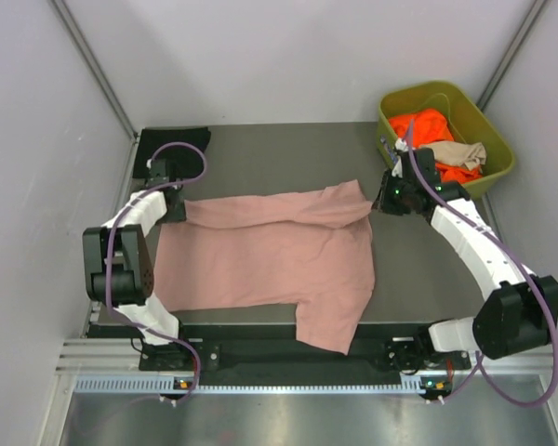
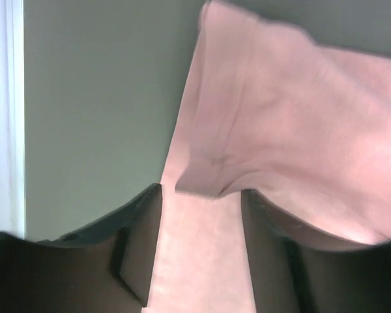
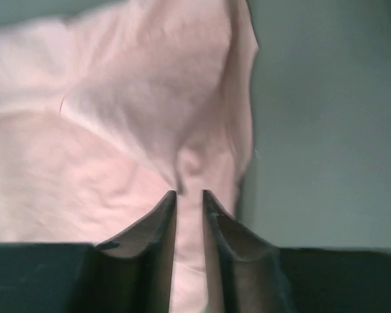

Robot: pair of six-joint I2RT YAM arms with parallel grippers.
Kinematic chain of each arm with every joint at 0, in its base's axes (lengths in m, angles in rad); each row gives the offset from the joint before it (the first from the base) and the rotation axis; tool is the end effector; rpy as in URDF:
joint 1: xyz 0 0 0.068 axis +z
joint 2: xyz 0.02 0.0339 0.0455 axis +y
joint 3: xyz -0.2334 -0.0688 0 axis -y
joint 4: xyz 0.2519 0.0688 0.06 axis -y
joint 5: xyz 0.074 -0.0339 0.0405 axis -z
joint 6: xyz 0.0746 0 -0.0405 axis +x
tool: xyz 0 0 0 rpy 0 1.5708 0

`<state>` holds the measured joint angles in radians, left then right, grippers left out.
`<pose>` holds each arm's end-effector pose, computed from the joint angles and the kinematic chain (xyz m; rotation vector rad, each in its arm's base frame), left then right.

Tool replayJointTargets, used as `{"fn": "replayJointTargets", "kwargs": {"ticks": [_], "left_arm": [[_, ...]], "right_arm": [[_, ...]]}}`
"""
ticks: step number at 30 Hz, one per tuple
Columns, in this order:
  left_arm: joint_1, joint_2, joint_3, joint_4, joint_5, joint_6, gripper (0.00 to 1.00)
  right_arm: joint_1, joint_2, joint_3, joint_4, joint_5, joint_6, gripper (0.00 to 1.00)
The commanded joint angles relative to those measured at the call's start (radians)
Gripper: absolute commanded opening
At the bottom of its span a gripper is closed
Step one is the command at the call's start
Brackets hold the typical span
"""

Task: Fold and stack the t-shirts
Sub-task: Fold the tshirt

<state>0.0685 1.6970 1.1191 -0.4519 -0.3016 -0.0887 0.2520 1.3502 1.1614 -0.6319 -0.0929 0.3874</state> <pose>0.3656 0.0473 0.1332 -0.3101 2.5567 0.3838 0.3166 0.0887 0.2444 0.1198 2.4240 0.4073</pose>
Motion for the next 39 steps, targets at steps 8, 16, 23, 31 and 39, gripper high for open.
{"fn": "replayJointTargets", "kwargs": {"ticks": [8,16,23,31,39], "left_arm": [[0.062,-0.175,0.015,0.056,0.073,-0.229,0.7],[0.161,0.105,0.151,0.157,0.354,-0.249,0.57],[0.197,0.228,0.234,0.142,0.41,-0.235,0.65],[0.229,0.297,0.314,0.11,0.433,-0.209,0.65],[0.234,0.365,0.373,0.082,0.522,-0.201,0.63]], "right_arm": [[0.009,0.169,0.166,0.05,-0.034,-0.084,0.54],[-0.002,0.504,0.447,0.069,0.015,-0.154,0.35],[-0.005,0.645,0.524,0.061,0.038,-0.192,0.44],[-0.022,0.739,0.603,0.052,0.053,-0.214,0.46],[-0.03,0.806,0.636,0.041,0.042,-0.2,0.43]]}}
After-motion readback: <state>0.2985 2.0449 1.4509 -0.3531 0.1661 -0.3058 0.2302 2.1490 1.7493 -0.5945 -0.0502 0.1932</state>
